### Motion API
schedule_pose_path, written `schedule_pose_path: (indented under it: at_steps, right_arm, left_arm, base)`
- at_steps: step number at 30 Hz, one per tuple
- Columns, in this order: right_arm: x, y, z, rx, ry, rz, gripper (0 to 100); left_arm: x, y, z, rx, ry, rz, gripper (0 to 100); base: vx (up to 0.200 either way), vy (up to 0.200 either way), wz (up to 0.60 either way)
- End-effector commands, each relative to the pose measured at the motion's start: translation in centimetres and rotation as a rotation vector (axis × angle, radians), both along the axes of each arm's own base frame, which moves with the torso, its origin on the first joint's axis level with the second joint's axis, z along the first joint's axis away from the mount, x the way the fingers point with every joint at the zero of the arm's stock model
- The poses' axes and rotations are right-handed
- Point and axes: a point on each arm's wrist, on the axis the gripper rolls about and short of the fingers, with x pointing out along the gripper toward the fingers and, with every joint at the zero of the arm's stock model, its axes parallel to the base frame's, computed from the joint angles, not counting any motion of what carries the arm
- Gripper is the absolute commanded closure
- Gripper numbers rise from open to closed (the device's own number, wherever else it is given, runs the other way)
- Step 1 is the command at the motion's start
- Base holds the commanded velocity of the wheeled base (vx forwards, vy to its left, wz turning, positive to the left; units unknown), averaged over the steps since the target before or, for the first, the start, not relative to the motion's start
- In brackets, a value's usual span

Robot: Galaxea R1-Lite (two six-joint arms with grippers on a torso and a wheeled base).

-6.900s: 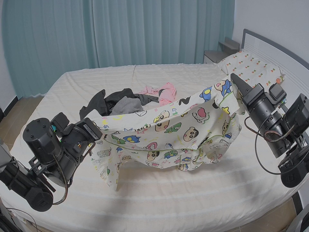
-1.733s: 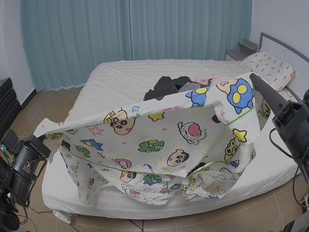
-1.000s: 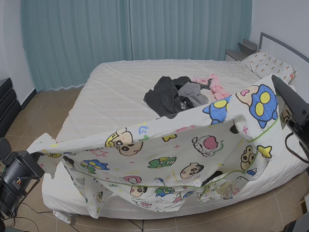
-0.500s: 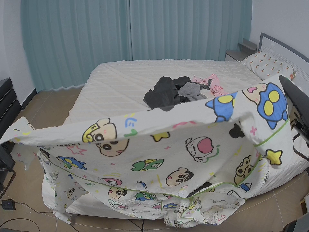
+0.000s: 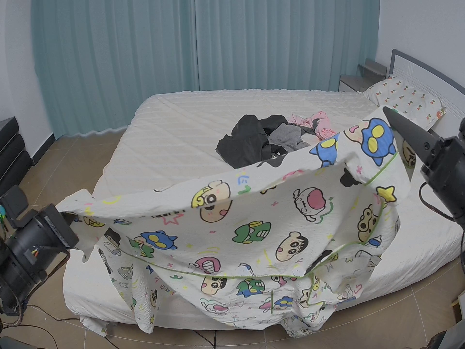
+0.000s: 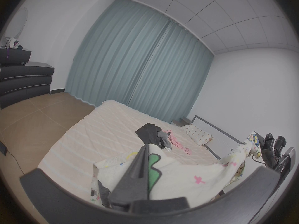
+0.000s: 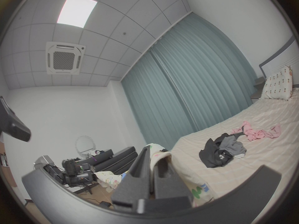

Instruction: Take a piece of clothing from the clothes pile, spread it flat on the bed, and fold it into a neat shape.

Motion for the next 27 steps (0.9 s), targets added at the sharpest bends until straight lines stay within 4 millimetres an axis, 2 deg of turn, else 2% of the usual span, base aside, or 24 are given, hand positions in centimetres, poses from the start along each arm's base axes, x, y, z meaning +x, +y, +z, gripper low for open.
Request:
schedule_pose_path:
  at_steps: [1, 2, 7, 9, 10, 14, 18, 23, 26, 27]
  right_arm:
    - [3.6, 0.5, -2.3, -0.068, 0.091, -0.078, 100]
    - [3.7, 0.5, -2.5, -0.073, 0.095, -0.081, 100]
    - [5.6, 0.6, -3.7, -0.114, 0.118, -0.124, 100]
    - [5.6, 0.6, -3.7, -0.114, 0.118, -0.124, 100]
    - [7.0, 0.7, -4.3, -0.119, 0.129, -0.148, 100]
    - [9.1, 0.8, -5.4, -0.130, 0.151, -0.181, 100]
    - [12.0, 1.1, -7.1, -0.139, 0.176, -0.214, 100]
    - [17.3, 1.5, -10.8, -0.158, 0.222, -0.265, 100]
    - [19.6, 1.7, -12.9, -0.170, 0.251, -0.284, 100]
    - [19.6, 1.7, -12.9, -0.170, 0.251, -0.284, 100]
  left_arm:
    - [3.5, -2.0, -2.3, 0.050, 0.102, 0.004, 100]
    - [3.7, -2.2, -2.4, 0.051, 0.105, 0.002, 100]
    - [7.7, -3.6, -4.0, 0.080, 0.161, 0.035, 100]
    - [7.7, -3.6, -4.0, 0.080, 0.161, 0.035, 100]
    - [10.0, -4.1, -4.7, 0.083, 0.171, 0.056, 100]
    - [12.5, -4.5, -4.7, 0.071, 0.156, 0.082, 100]
    - [15.2, -4.8, -5.8, 0.083, 0.178, 0.108, 100]
    - [19.5, -5.5, -9.7, 0.117, 0.256, 0.126, 100]
    - [21.4, -5.7, -11.6, 0.126, 0.289, 0.126, 100]
    - [21.4, -5.7, -11.6, 0.126, 0.289, 0.126, 100]
  base:
    - [0.200, 0.000, 0.00]
    - [0.200, 0.000, 0.00]
    - [0.200, 0.000, 0.00]
    - [0.200, 0.000, 0.00]
    - [0.200, 0.000, 0.00]
    - [0.200, 0.000, 0.00]
    - [0.200, 0.000, 0.00]
    - [0.200, 0.000, 0.00]
    - [0.200, 0.000, 0.00]
    - [0.200, 0.000, 0.00]
